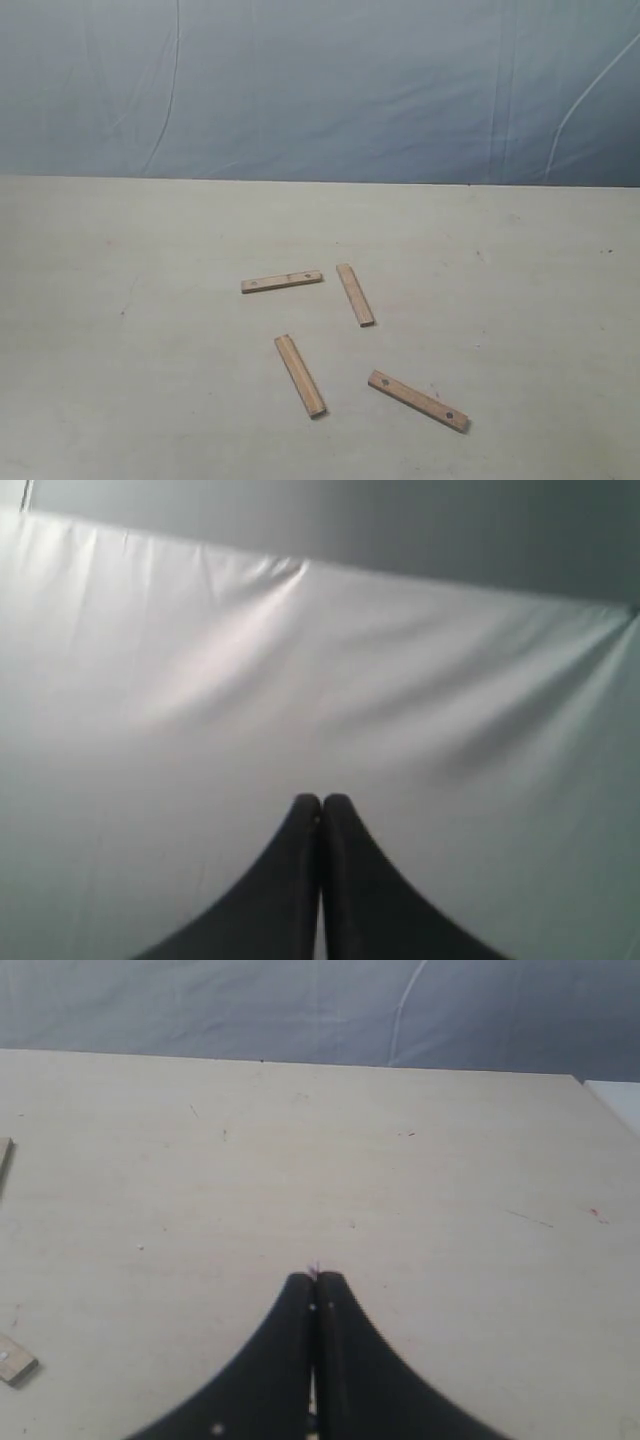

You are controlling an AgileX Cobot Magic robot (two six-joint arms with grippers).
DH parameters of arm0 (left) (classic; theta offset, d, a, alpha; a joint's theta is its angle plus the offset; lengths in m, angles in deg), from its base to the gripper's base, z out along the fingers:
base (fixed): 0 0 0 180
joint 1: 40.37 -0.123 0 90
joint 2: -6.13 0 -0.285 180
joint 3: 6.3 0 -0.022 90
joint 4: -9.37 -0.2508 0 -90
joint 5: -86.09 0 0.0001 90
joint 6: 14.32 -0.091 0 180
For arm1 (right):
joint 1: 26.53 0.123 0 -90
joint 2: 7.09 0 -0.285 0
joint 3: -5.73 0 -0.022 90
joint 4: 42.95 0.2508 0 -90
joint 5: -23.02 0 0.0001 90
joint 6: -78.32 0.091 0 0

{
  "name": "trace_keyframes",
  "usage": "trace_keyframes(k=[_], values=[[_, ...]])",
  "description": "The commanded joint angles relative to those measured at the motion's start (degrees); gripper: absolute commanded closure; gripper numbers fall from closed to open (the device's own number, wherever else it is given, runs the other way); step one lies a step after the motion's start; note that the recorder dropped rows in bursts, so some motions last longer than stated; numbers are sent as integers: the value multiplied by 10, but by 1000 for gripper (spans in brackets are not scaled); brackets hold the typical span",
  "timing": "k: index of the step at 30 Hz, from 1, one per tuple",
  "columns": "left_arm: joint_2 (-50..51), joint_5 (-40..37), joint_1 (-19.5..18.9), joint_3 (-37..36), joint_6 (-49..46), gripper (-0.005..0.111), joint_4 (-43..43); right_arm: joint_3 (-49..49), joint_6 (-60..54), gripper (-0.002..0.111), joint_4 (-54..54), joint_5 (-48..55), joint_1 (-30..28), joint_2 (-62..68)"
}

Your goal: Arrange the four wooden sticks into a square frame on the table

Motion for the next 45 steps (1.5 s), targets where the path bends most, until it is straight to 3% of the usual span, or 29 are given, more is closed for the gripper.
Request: trace_keyframes(k=[1,5,8,11,12,17,23,28,30,32,34,37,38,42,45], values=[[97,-173,16,49,82,107,-81,0,0,109,0,-6,-3,-5],[185,-367,74,108,17,107,-58,0,0,109,0,-6,-3,-5],[258,-506,126,165,-121,107,49,0,0,109,0,-6,-3,-5],[323,-578,167,205,-251,107,156,0,0,109,0,-6,-3,-5],[362,-592,188,214,-296,107,238,0,0,109,0,-6,-3,-5],[467,-588,225,214,-391,96,460,0,0,109,0,-6,-3,-5],[561,-524,252,218,-542,82,659,0,0,109,0,-6,-3,-5],[654,-554,287,290,-494,82,656,0,0,109,0,-6,-3,-5],[687,-567,315,328,-452,82,609,0,0,109,0,-6,-3,-5],[722,-575,341,371,-366,82,505,0,0,109,0,-6,-3,-5],[757,-581,358,397,-288,70,435,0,0,109,0,-6,-3,-5],[799,-548,358,397,-238,40,507,0,0,109,0,-6,-3,-5],[810,-539,358,397,-240,35,533,0,0,109,0,-6,-3,-5],[847,-542,358,397,-77,35,507,0,0,109,0,-6,-3,-5],[872,-570,358,410,-24,42,464,0,0,109,0,-6,-3,-5]])
